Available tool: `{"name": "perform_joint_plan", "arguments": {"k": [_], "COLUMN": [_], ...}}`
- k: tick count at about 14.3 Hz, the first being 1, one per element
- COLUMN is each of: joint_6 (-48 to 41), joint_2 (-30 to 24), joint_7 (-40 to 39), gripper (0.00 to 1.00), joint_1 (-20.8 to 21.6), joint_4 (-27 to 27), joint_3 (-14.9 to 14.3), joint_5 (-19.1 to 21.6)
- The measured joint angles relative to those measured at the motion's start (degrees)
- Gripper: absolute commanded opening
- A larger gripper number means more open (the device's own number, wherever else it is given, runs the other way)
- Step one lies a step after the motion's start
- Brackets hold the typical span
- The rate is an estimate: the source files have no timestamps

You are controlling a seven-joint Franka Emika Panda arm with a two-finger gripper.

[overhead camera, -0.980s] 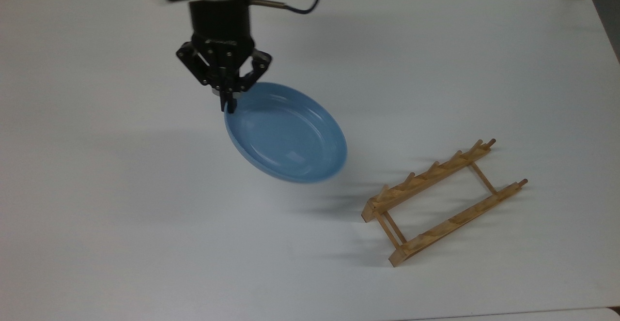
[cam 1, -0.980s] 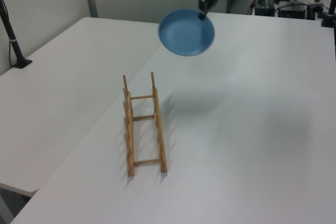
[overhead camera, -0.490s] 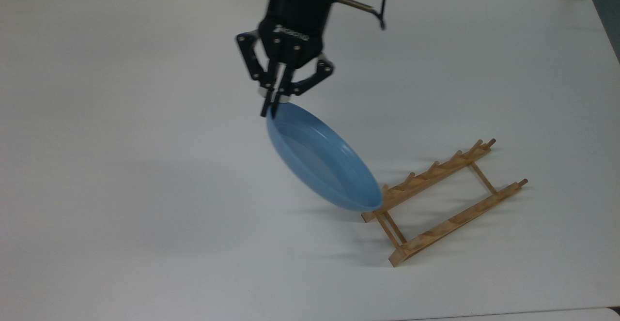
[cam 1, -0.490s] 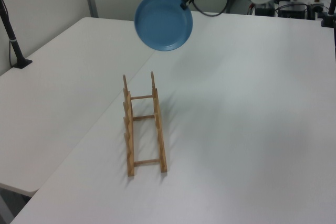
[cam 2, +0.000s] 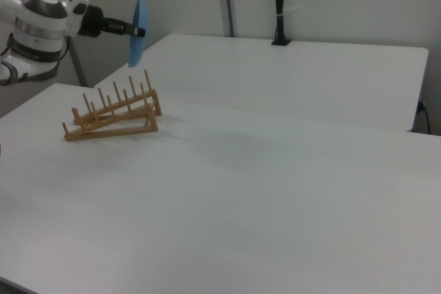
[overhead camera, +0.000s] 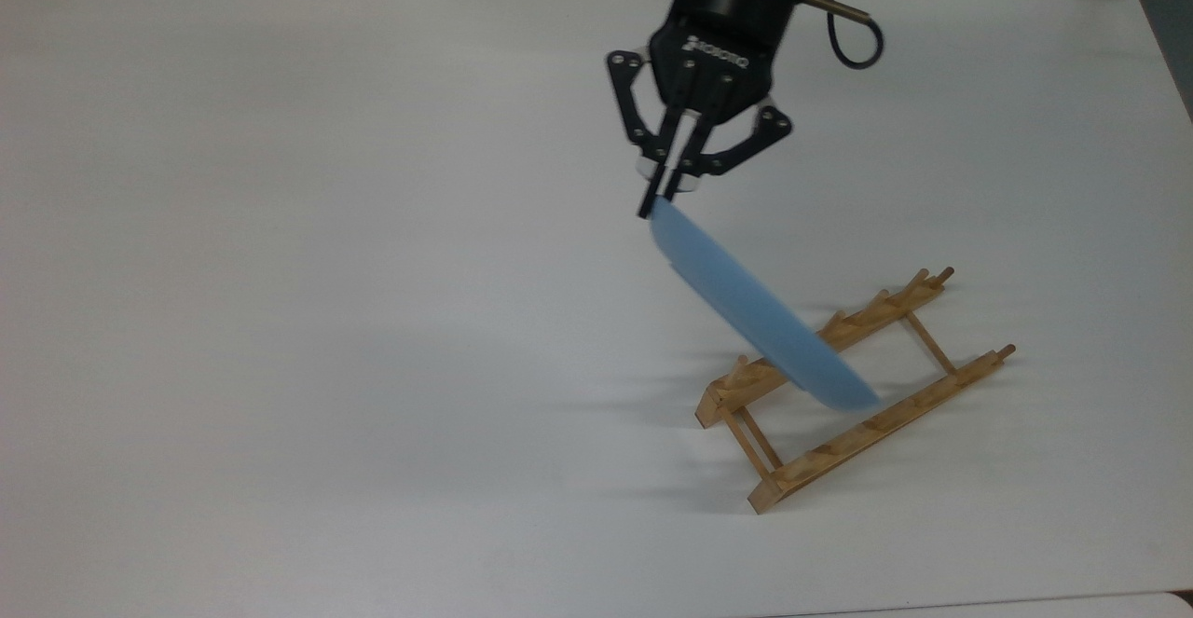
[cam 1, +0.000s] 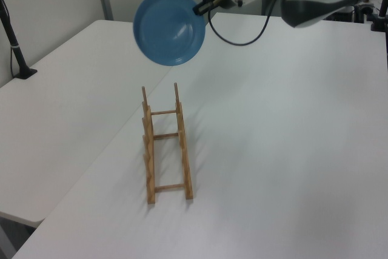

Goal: Place plate in plate rack
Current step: 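Carry the upright plate over the wooden rack and lower it between pegs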

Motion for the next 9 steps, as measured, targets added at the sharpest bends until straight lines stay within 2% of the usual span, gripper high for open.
{"name": "perform_joint_plan", "arguments": {"k": [1, 4, 6, 9], "joint_6": [-0.75, -2.46, -3.83, -4.74], "joint_2": [0.65, 2.1, 3.27, 4.98], "joint_7": [4.55, 13.4, 16.36, 17.51], "gripper": [0.0, 0.0, 0.0, 0.0], "joint_1": [1.3, 3.0, 3.63, 4.21], "joint_4": [-0.15, -0.52, -0.96, -1.4], "joint_3": [0.01, 0.0, -0.01, -0.01], "joint_5": [-4.57, -12.97, -15.91, -17.39]}}
